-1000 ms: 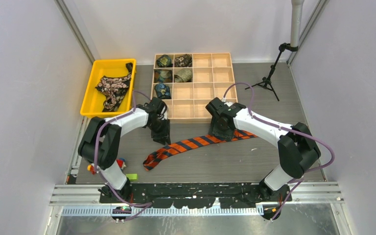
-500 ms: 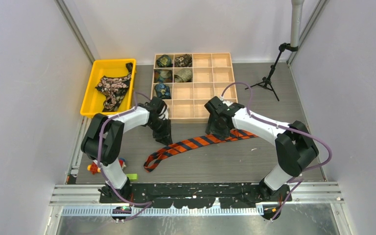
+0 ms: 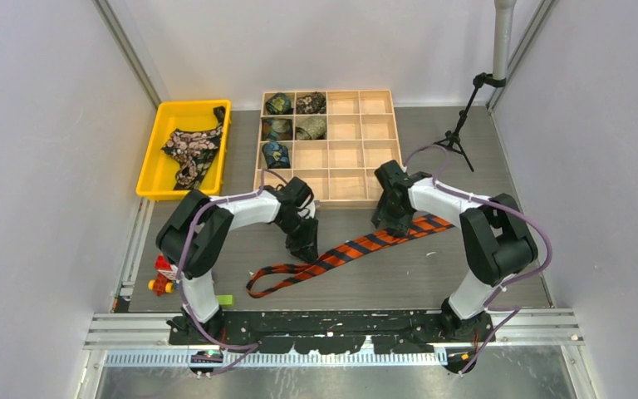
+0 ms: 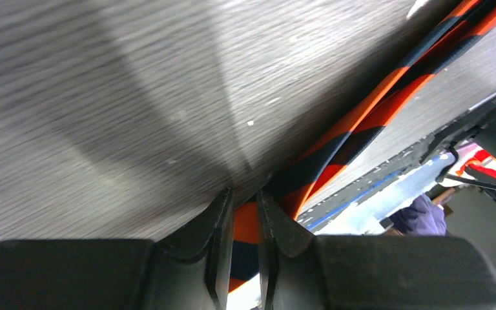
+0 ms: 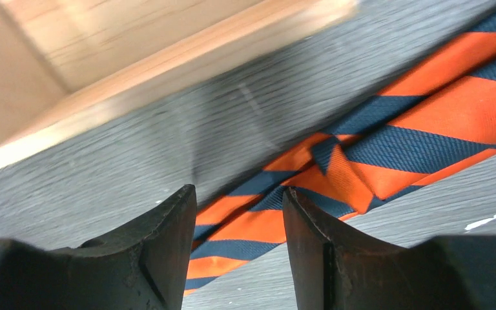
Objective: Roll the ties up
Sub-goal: Flatten out the tie at the center of the board.
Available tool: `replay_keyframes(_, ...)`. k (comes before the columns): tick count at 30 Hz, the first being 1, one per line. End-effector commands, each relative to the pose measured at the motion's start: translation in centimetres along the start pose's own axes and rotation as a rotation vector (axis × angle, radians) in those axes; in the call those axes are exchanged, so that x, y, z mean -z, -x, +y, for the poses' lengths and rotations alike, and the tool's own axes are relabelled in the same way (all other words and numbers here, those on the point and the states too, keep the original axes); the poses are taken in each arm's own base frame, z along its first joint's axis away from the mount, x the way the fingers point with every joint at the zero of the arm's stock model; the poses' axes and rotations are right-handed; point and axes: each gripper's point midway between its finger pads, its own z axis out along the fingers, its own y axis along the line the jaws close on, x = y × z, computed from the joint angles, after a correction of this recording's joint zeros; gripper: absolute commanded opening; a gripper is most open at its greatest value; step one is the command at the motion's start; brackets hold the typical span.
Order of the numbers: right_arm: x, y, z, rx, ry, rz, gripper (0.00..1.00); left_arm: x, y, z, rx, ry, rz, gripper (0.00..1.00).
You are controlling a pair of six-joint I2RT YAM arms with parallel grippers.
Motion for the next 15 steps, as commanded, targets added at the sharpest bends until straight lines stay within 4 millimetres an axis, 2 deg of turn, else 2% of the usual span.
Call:
replay_keyframes(1,-0.1,1.0,-1.9,-0.009,0.008,-0.007,0.56,-1.9,0.5,-1.7,-0.016,-0.034,0.010,0.21)
replay_keyframes(4,-0.8,1.1,-3.8,-0.035,-0.005,0.009,0.56,-2.2,0.5,-3.3,-0.029,-0.056,0.017,0.21)
replay_keyframes(9,-1.6,1.9,-6.8,-0.073,-0.045,0.020,0.54,-1.6,0.6,-4.3,-0.042,-0.049,0.003,0.22)
replay_keyframes(12,-1.8,2.3,-8.9,-0.088,-0.088,0.019,0.54,-0.1,1.0,-4.5,-0.064,-0.021,-0.039,0.23)
replay_keyframes(15,-1.6,3.1,-11.0,-0.101,-0.150,-0.001,0.53,2.2,1.4,-4.8,-0.109,0.017,-0.094,0.31)
